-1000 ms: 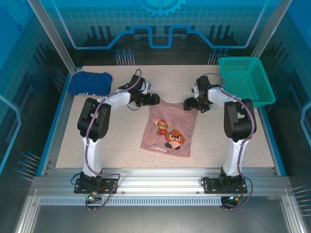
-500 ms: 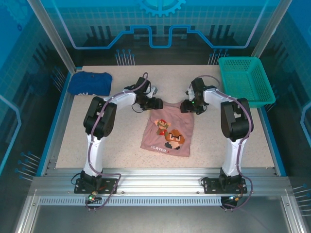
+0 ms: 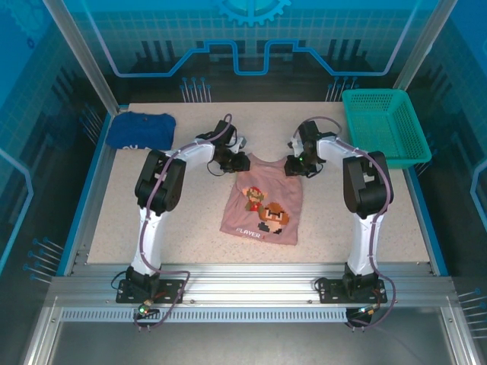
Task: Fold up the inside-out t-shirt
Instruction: Fold the T-shirt at the center of the table.
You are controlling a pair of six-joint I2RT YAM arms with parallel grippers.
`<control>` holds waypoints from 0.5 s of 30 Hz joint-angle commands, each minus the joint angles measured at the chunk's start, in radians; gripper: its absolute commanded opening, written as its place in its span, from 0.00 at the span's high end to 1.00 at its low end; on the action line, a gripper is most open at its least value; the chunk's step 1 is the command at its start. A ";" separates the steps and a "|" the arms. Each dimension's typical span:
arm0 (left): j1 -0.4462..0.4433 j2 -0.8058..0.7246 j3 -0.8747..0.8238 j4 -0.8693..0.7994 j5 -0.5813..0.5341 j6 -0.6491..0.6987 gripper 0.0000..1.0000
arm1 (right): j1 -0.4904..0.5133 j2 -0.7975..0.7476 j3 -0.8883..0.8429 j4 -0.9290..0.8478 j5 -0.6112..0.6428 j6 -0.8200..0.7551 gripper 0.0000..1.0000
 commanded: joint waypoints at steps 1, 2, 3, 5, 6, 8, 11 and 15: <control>-0.039 0.066 0.008 0.004 0.112 -0.021 0.86 | -0.015 0.029 0.024 -0.010 -0.065 -0.022 0.82; -0.036 0.064 0.010 0.010 0.113 -0.025 0.90 | -0.021 0.026 0.021 0.003 -0.079 -0.021 0.84; -0.033 0.061 0.010 0.019 0.112 -0.029 0.92 | -0.025 0.020 0.019 0.016 -0.091 -0.021 0.86; -0.019 0.047 0.006 0.049 0.114 -0.048 0.99 | -0.030 -0.002 0.014 0.043 -0.101 -0.026 0.91; -0.011 0.040 0.004 0.065 0.115 -0.056 1.00 | -0.032 -0.014 0.012 0.056 -0.103 -0.030 0.93; 0.011 0.011 -0.004 0.104 0.111 -0.071 1.00 | -0.041 -0.050 0.007 0.091 -0.103 -0.028 0.98; 0.047 -0.039 -0.013 0.163 0.114 -0.083 1.00 | -0.060 -0.107 0.004 0.147 -0.108 -0.016 1.00; 0.090 -0.100 0.004 0.227 0.128 -0.090 1.00 | -0.081 -0.172 0.023 0.229 -0.126 -0.006 1.00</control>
